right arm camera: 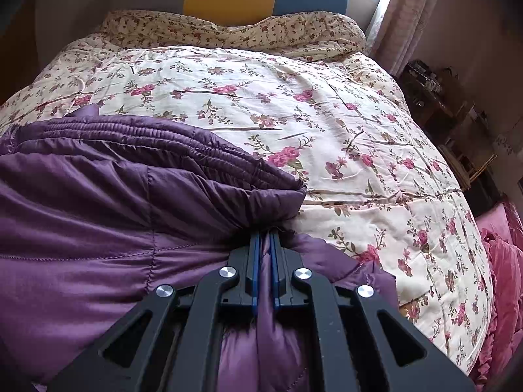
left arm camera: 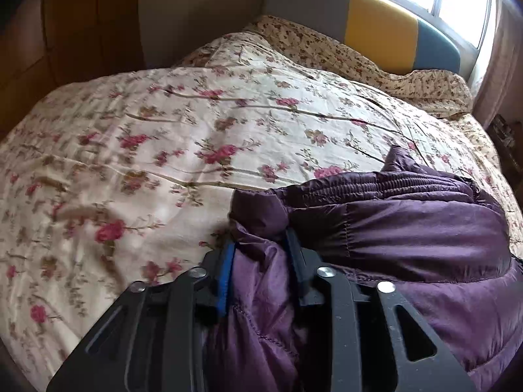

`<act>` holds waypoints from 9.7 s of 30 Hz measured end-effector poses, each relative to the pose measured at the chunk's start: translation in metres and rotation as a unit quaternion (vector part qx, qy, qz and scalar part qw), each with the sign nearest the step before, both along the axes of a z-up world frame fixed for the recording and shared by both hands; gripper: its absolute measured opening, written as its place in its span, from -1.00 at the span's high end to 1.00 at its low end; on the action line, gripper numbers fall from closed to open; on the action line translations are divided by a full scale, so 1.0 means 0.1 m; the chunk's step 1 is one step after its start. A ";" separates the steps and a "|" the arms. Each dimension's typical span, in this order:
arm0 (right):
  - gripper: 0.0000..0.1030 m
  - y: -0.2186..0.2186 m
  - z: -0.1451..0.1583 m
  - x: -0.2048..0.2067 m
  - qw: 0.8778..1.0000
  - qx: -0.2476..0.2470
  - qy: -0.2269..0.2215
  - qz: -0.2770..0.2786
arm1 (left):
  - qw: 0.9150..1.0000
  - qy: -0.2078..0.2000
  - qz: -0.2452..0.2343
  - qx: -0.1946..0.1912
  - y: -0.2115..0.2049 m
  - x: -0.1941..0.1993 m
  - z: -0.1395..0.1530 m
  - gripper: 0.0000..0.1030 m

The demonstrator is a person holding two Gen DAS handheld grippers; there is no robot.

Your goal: Fold large clothes

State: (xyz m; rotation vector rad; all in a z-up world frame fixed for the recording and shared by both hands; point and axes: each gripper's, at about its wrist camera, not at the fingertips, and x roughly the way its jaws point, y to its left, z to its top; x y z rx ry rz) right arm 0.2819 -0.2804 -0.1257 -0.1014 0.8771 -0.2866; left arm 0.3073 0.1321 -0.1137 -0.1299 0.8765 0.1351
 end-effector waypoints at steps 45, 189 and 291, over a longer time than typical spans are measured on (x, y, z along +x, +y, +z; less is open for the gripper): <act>-0.74 1.38 0.01 -0.21 0.991 0.061 -0.046 0.105 | 0.995 -0.076 -0.045 -0.055 -0.26 -0.72 -0.02 -0.33; -0.35 -0.76 0.41 -2.20 0.994 0.073 -0.009 -0.086 | 0.889 0.032 -0.364 -0.277 -2.91 -0.60 0.77 -0.30; 0.10 0.30 1.14 -2.10 0.972 0.058 -0.181 -0.139 | 0.928 -0.034 -0.337 -0.155 -2.07 -0.67 0.39 -0.05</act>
